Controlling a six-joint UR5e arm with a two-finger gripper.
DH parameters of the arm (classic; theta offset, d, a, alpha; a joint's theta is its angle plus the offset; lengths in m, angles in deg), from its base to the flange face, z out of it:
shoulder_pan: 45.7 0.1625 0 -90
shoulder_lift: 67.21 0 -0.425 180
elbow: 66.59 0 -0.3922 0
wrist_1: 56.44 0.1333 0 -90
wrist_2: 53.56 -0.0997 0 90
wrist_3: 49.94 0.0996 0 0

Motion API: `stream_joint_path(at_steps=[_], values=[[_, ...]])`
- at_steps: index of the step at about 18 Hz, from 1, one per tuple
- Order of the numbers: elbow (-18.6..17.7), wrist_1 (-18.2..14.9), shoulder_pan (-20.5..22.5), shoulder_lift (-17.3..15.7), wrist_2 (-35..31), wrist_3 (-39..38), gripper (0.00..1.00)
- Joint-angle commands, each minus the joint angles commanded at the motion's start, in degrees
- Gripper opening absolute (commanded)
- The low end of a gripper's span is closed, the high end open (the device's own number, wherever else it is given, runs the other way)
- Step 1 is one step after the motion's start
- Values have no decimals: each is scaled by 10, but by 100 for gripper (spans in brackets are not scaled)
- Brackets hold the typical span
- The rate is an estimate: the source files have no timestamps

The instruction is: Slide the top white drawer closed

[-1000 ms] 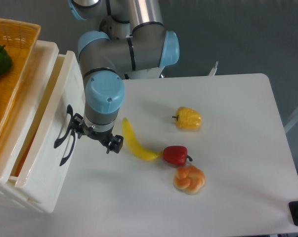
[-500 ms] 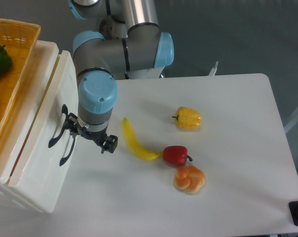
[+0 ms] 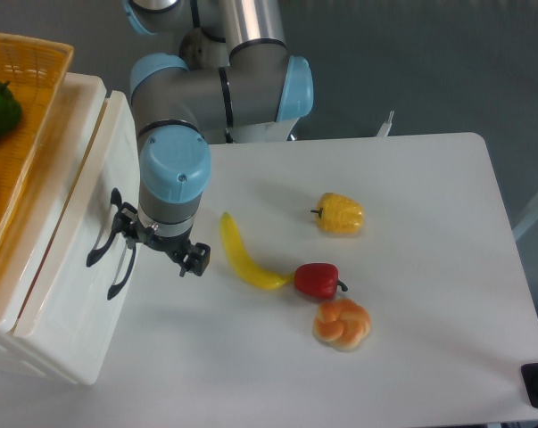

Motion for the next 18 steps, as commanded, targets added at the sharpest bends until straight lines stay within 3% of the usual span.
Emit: stream_joint_path(at_steps=[18], values=[[-1,-1,0,0,11,-1,100]])
